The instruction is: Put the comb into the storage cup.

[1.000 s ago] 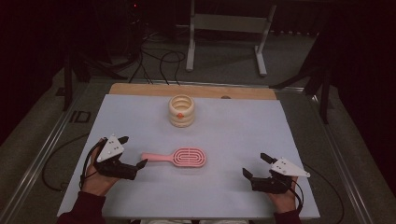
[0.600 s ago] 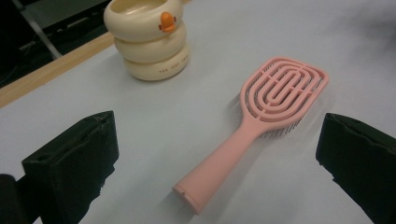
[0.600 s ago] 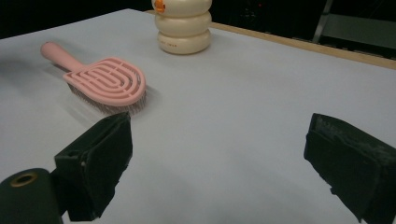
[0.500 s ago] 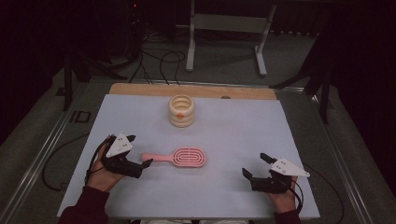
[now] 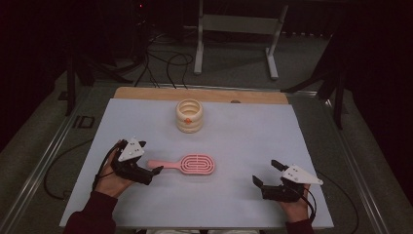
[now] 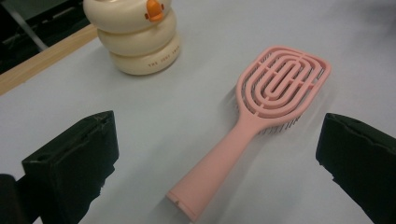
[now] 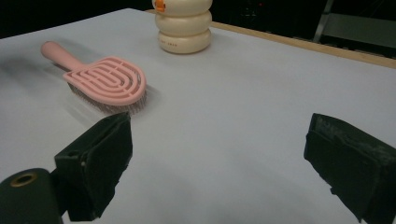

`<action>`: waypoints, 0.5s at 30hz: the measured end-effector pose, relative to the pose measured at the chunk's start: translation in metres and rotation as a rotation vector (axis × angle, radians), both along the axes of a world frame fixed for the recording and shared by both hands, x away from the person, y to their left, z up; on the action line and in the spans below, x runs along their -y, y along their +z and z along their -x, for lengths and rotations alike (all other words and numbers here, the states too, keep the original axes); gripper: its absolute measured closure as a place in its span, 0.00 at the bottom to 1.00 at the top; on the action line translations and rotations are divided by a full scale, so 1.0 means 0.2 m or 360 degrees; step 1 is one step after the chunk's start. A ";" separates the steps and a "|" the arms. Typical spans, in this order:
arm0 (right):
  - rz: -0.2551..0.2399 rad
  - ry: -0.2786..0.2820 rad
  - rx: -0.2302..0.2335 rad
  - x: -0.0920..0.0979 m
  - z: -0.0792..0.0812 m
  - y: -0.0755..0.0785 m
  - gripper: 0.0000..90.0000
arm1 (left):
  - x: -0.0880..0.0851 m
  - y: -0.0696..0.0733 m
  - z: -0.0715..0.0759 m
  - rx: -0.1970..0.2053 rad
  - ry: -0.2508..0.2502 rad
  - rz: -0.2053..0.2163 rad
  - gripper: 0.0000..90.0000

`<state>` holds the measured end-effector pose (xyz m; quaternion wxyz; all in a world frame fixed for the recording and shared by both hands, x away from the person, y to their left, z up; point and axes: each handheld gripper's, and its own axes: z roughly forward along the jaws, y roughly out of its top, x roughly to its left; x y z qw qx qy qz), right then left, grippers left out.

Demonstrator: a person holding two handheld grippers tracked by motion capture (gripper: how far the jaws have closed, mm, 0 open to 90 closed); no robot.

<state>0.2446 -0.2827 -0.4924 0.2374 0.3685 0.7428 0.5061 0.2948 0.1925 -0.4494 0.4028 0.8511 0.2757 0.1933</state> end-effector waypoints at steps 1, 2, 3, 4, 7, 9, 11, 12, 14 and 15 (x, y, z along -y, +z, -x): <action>0.0000 0.0001 -0.0001 0.00 0.00 0.00 0.09 | 0.01 0.00 -0.01 -0.0006 -0.0010 -0.0005 0.00; -0.0001 0.0000 -0.0002 0.00 0.00 0.00 0.09 | 0.01 0.00 -0.01 -0.0006 -0.0011 -0.0011 0.00; -0.0001 0.0000 -0.0002 0.00 0.00 0.00 0.09 | 0.01 0.00 -0.01 -0.0011 -0.0012 -0.0013 0.00; -0.0001 0.0000 -0.0002 0.00 0.00 0.00 0.09 | 0.02 -0.01 -0.02 -0.0014 -0.0015 -0.0012 0.00; -0.0001 0.0002 -0.0002 0.00 0.00 0.00 0.09 | 0.02 -0.01 -0.03 -0.0022 -0.0024 -0.0029 0.00; 0.0000 0.0003 -0.0004 0.00 0.00 0.00 0.09 | 0.03 -0.01 -0.04 -0.0029 -0.0027 -0.0037 0.00; -0.0001 0.0001 -0.0002 0.00 0.00 0.00 0.09 | 0.03 -0.02 -0.04 -0.0038 -0.0028 -0.0043 0.00; -0.0002 0.0002 -0.0003 0.00 0.00 0.00 0.09 | 0.04 -0.02 -0.05 -0.0042 -0.0029 -0.0048 0.00; -0.0002 0.0001 -0.0004 0.00 0.00 0.00 0.09 | 0.04 -0.03 -0.05 -0.0051 -0.0031 -0.0051 0.00; -0.0003 0.0002 -0.0004 0.00 0.00 0.00 0.09 | 0.04 -0.03 -0.06 -0.0056 -0.0034 -0.0055 0.00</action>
